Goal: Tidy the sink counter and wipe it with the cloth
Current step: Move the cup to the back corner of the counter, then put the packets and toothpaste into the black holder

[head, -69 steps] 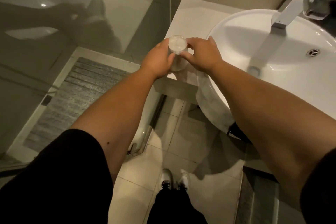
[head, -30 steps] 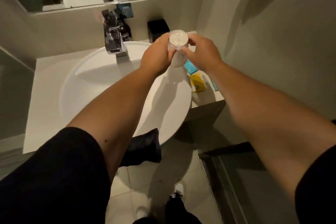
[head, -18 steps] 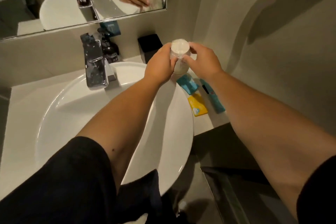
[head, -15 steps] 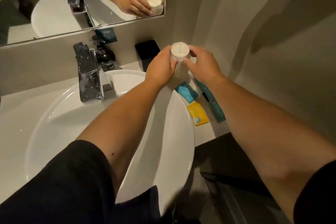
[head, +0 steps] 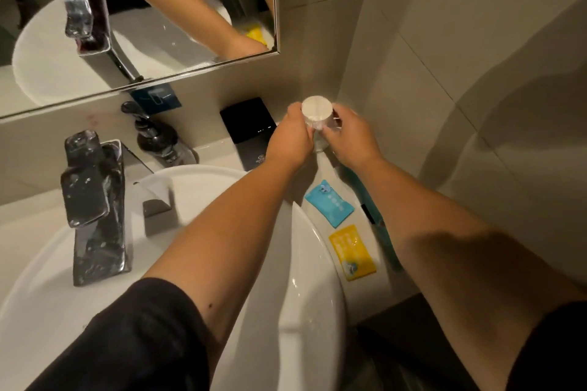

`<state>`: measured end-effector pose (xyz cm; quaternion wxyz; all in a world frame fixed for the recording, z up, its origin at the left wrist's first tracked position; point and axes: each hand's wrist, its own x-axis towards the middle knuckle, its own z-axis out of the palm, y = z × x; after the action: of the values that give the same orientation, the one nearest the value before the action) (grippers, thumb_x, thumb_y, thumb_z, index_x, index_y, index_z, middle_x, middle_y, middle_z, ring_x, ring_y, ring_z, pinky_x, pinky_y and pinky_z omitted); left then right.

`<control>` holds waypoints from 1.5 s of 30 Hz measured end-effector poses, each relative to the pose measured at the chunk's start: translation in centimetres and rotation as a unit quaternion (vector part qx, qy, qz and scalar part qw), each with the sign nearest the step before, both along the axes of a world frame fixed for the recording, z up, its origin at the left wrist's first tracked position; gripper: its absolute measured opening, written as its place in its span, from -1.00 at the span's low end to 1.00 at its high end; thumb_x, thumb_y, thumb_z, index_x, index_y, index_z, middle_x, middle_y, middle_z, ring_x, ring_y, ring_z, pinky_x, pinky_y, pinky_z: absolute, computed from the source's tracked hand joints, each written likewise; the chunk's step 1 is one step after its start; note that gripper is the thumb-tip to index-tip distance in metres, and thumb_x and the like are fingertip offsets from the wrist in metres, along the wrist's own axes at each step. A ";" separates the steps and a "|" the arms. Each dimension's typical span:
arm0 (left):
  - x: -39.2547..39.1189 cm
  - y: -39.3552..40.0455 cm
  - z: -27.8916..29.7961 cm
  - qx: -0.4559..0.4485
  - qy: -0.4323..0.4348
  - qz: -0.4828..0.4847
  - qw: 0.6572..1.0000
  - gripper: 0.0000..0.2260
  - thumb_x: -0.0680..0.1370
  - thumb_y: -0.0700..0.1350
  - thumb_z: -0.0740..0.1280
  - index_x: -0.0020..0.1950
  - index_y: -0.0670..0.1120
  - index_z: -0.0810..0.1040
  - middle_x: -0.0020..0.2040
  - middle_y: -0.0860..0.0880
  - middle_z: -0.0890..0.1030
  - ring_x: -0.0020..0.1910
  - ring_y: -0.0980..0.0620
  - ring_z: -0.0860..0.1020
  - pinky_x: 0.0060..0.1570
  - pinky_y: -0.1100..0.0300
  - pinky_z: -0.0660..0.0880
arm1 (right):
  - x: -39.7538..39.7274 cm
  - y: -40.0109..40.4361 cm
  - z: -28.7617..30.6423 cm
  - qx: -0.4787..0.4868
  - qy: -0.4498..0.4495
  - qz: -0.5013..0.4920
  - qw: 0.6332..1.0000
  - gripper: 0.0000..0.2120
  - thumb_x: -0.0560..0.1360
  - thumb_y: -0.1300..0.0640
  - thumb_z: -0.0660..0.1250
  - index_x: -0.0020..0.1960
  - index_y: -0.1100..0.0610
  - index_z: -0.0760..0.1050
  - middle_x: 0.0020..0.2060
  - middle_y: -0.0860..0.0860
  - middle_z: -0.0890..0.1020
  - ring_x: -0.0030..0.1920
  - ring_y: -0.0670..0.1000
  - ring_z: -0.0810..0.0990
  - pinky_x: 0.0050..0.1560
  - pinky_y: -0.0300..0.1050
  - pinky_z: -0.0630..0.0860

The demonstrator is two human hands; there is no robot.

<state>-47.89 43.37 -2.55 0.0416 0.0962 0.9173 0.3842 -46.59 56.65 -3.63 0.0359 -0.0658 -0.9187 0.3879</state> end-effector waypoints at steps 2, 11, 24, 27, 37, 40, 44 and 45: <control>-0.4 0.7 -0.2 0.010 0.000 0.014 1.000 -0.62 0.56 -0.10 0.23 0.34 -0.17 0.28 0.15 -0.20 0.53 0.02 -0.18 0.52 -0.10 0.06 0.40 | -0.9 0.4 -0.3 0.002 0.002 0.000 1.000 -0.58 0.49 0.08 0.34 0.34 0.04 0.43 0.18 0.09 0.56 0.14 0.08 0.53 0.12 -0.07 0.45; -0.5 1.6 -0.3 -0.031 0.003 0.006 1.000 -0.44 0.56 -0.11 0.23 0.49 -0.20 0.09 0.33 -0.26 0.41 0.16 -0.23 0.48 0.01 0.01 0.39 | -2.0 0.8 -0.7 0.010 -0.004 0.002 1.000 -0.48 0.51 0.13 0.32 0.44 0.12 0.32 0.28 0.15 0.50 0.25 0.14 0.48 0.24 -0.03 0.40; 1.2 -1.1 0.4 -0.098 0.014 -0.053 0.994 -0.70 0.59 -0.17 0.18 0.31 -0.19 0.31 0.15 -0.24 0.54 0.06 -0.24 0.52 -0.15 0.06 0.37 | 3.1 0.4 0.9 0.141 0.039 -0.020 0.989 -0.63 0.55 0.07 0.25 0.32 0.17 0.43 0.20 0.15 0.53 0.11 0.17 0.54 0.04 0.04 0.51; 2.5 -1.7 0.9 -0.171 0.033 -0.126 0.977 -0.70 0.61 -0.08 0.16 0.31 -0.16 0.37 0.20 -0.21 0.54 0.11 -0.23 0.52 -0.08 0.00 0.46 | 6.7 -0.8 0.2 0.244 -0.024 0.031 0.969 -0.72 0.56 -0.01 0.21 0.10 0.16 0.53 0.00 0.13 0.60 -0.04 0.18 0.58 -0.14 0.00 0.50; 7.9 -8.1 0.1 -0.301 0.184 -0.233 0.906 -0.57 0.64 0.06 0.01 -0.21 -0.10 0.55 -0.28 -0.11 0.57 -0.26 -0.15 0.46 -0.11 0.02 0.28 | 7.8 -0.8 2.0 0.194 -0.307 0.084 0.928 -0.73 0.49 0.02 0.33 0.07 0.20 0.49 0.02 0.14 0.59 0.05 0.17 0.55 -0.04 -0.06 0.43; 8.0 -7.9 -0.2 -0.315 0.202 -0.220 0.901 -0.59 0.62 0.03 0.01 -0.22 -0.11 0.53 -0.27 -0.12 0.57 -0.27 -0.17 0.45 -0.15 0.03 0.23 | 9.8 1.1 3.9 0.027 -0.257 0.000 0.966 -0.68 0.46 0.07 0.38 -0.37 0.08 0.32 -0.38 0.02 0.43 -0.30 0.05 0.46 -0.31 -0.12 0.36; 8.0 -8.1 -0.3 -0.292 0.226 -0.215 0.904 -0.59 0.61 0.01 0.01 -0.28 -0.11 0.50 -0.34 -0.11 0.54 -0.34 -0.16 0.40 -0.21 0.05 0.18 | 15.8 2.1 2.6 -0.100 -0.235 -0.111 0.961 -0.63 0.45 0.09 0.41 -0.40 0.06 0.28 -0.38 0.08 0.51 -0.37 0.03 0.57 -0.39 -0.09 0.45; 8.0 -8.2 -0.3 -0.283 0.230 -0.215 0.906 -0.59 0.60 0.01 0.00 -0.30 -0.11 0.49 -0.36 -0.11 0.53 -0.36 -0.15 0.38 -0.22 0.06 0.17 | 17.1 1.9 1.8 -0.091 -0.241 -0.120 0.959 -0.64 0.45 0.07 0.40 -0.39 0.07 0.29 -0.35 0.09 0.54 -0.33 0.04 0.60 -0.38 -0.07 0.49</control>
<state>-39.88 35.21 -2.83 -0.0632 0.3611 0.9286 0.0578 -29.52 58.52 -1.82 -0.1467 -0.2698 -0.8461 0.4357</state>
